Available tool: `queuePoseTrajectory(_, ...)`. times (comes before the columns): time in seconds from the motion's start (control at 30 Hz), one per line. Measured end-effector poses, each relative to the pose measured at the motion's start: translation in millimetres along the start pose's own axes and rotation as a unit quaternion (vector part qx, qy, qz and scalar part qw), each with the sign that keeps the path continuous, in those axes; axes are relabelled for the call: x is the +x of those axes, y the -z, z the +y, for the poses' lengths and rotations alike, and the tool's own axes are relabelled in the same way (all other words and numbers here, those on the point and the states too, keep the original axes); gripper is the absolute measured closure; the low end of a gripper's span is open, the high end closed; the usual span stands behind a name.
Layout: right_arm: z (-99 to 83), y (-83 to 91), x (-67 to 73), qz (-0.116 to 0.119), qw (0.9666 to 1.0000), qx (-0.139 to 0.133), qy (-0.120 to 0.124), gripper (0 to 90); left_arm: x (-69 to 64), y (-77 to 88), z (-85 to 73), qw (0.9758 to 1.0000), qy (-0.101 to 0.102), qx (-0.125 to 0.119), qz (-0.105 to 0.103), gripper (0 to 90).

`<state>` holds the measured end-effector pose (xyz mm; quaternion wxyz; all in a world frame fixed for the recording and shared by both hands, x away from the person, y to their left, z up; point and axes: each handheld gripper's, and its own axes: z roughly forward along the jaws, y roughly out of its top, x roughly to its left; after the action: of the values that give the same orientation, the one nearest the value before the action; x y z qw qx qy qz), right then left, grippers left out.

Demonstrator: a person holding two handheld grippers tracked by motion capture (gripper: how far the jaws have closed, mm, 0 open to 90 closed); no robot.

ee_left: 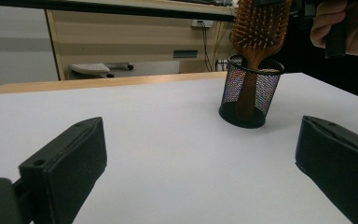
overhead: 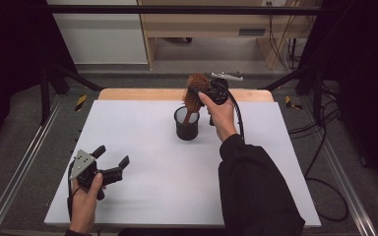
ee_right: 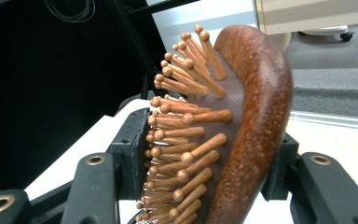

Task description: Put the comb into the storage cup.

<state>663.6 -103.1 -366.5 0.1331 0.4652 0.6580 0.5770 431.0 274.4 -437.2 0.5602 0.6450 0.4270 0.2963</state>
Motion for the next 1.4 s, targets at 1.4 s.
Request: queuePoseTrajectory(1.4, -1.7, 1.9, -9.6, -0.002, 0.9999, 0.014, 0.005, 36.8, -1.1, -1.3, -0.2, 1.0, -0.001, 0.003, -0.004, 2.4)
